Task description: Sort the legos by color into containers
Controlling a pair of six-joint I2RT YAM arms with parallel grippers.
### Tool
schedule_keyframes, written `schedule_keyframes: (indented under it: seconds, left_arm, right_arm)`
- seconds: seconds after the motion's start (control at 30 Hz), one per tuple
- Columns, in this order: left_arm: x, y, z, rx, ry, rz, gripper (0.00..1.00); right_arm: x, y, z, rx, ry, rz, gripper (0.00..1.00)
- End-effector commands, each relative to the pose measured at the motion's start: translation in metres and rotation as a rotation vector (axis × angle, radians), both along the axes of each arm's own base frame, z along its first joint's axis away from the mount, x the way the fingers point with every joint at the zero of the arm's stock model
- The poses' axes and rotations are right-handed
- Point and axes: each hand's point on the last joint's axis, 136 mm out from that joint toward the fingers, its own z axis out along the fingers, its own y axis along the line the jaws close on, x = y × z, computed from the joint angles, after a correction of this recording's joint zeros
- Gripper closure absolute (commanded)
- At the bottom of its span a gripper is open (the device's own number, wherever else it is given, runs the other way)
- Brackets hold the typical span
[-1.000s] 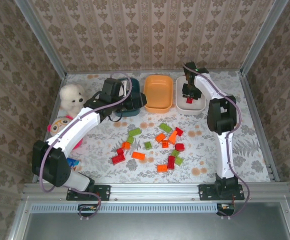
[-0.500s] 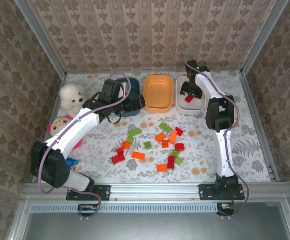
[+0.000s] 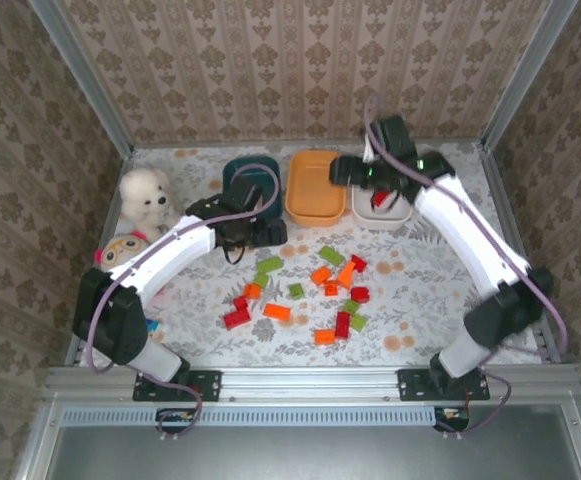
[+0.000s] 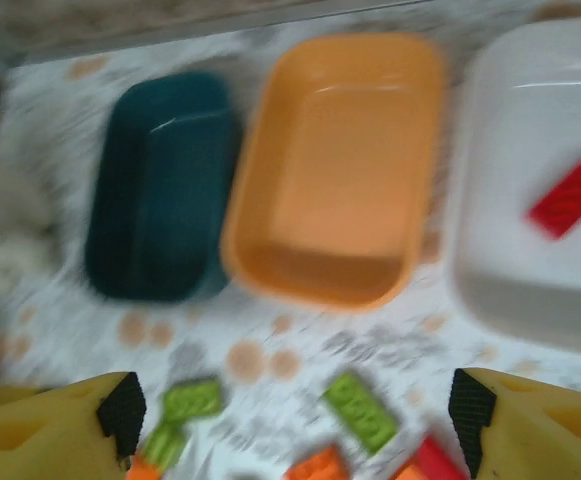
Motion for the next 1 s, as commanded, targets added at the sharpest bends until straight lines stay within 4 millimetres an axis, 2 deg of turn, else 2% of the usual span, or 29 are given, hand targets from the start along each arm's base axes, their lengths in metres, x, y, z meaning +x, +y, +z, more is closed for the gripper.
schedule_keyframes:
  seconds: [0.0,0.03,0.13,0.2,0.27,0.33,0.43,0.53,0.77,0.83,0.97]
  left_arm:
    - [-0.016,0.010,-0.031,0.103,0.121,0.147,0.00]
    - [-0.016,0.006,-0.035,0.095,0.138,0.164,0.00]
    - [-0.011,-0.002,-0.040,0.116,0.147,0.137,0.01]
    - [-0.007,0.000,-0.037,0.191,0.133,0.057,0.02]
    - [-0.007,-0.008,-0.036,0.222,0.110,-0.135,0.08]
    - [-0.014,-0.015,-0.039,0.265,0.089,-0.367,0.13]
    - [-0.027,-0.014,-0.046,0.324,0.070,-0.649,0.18]
    - [-0.027,-0.012,-0.054,0.355,0.050,-0.812,0.20]
    - [-0.004,-0.014,-0.072,0.405,0.039,-0.885,0.25]
    - [-0.003,-0.015,-0.081,0.404,0.064,-0.907,0.30]
    - [0.002,-0.010,-0.091,0.420,0.065,-0.904,0.30]
  right_arm:
    - [-0.047,0.028,-0.031,0.075,0.043,0.160,0.14]
    - [-0.064,0.031,-0.029,0.098,0.036,0.193,0.14]
    - [-0.109,0.030,-0.052,0.135,0.093,0.247,0.15]
    - [-0.128,0.022,-0.064,0.136,0.131,0.239,0.16]
    - [-0.139,0.014,-0.068,0.131,0.141,0.231,0.16]
    - [-0.144,0.005,-0.069,0.112,0.133,0.212,0.16]
    - [-0.145,0.000,-0.065,0.092,0.120,0.200,0.16]
    - [-0.143,0.000,-0.060,0.099,0.108,0.191,0.16]
    - [-0.145,0.003,-0.057,0.120,0.113,0.196,0.16]
    - [-0.146,0.004,-0.056,0.125,0.117,0.202,0.16]
    - [-0.148,0.003,-0.053,0.131,0.115,0.200,0.16]
